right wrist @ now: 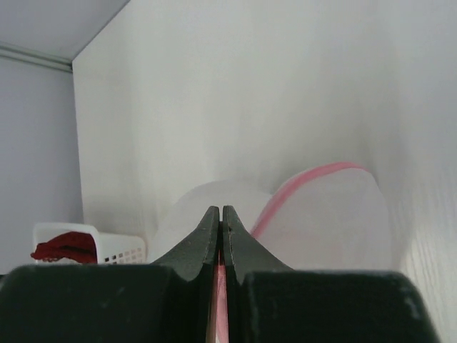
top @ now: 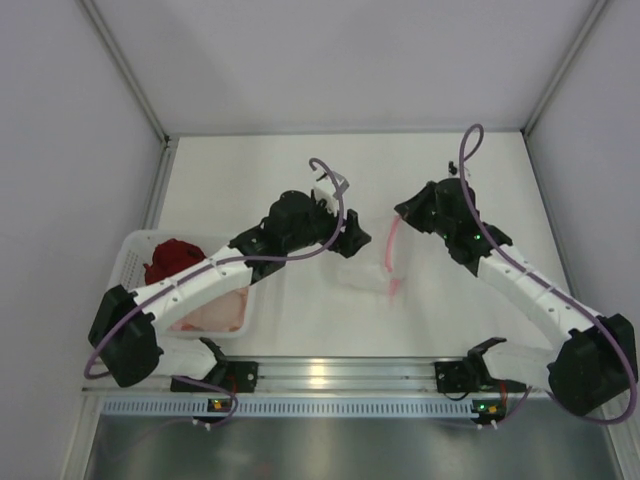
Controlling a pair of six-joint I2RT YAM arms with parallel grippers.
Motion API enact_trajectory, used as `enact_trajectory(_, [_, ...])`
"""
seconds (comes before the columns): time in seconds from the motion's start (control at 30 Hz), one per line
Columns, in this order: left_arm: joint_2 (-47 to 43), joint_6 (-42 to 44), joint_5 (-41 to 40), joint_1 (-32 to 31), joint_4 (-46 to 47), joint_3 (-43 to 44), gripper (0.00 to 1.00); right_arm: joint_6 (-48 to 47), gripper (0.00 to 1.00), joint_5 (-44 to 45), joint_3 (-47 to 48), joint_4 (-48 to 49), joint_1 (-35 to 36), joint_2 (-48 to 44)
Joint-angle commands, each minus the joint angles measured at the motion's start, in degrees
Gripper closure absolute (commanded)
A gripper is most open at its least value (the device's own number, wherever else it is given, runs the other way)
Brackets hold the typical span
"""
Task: Place the bra in the laundry bag and zip it closed
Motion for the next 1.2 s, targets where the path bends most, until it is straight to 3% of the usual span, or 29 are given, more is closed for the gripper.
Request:
enact_trajectory(0.0, [-1.19, -1.74, 1.49, -2.42, 2.24, 4.11, 0.17, -4.50, 1.00, 6.61, 7.11, -1.94, 1.48, -3.45])
enact_trajectory(0.33, [4.60, -2.45, 0.08, -3.92, 11.46, 4.19, 0.16, -7.06, 1.00, 11.89, 12.04, -5.55, 8.60, -1.61])
enact_trajectory(0.67, [11.46, -0.78, -3.26, -4.00, 18.67, 2.97, 0.18, -8.20, 1.00, 11.81, 13.36, -6.25, 9.57, -1.70])
enact_trajectory(0.77, [11.90, 1.33, -2.47, -4.00, 19.99, 2.35, 0.25, -8.37, 1.00, 11.45, 13.10, -6.34, 9.48, -1.52])
enact_trajectory(0.9, [11.64, 1.60, -1.85, -4.00, 20.44, 2.26, 0.63, -8.37, 1.00, 11.80, 13.01, -6.16, 9.48, -1.08])
enact_trajectory(1.03, [10.33, -0.16, -2.55, -3.92, 22.36, -0.02, 0.73, -9.16, 1.00, 13.73, 13.27, -7.21, 9.40, -0.64])
enact_trajectory(1.17, [7.08, -2.35, -5.80, -3.74, 25.79, -2.92, 0.75, -9.96, 1.00, 15.23, 12.66, -8.27, 8.96, -0.99])
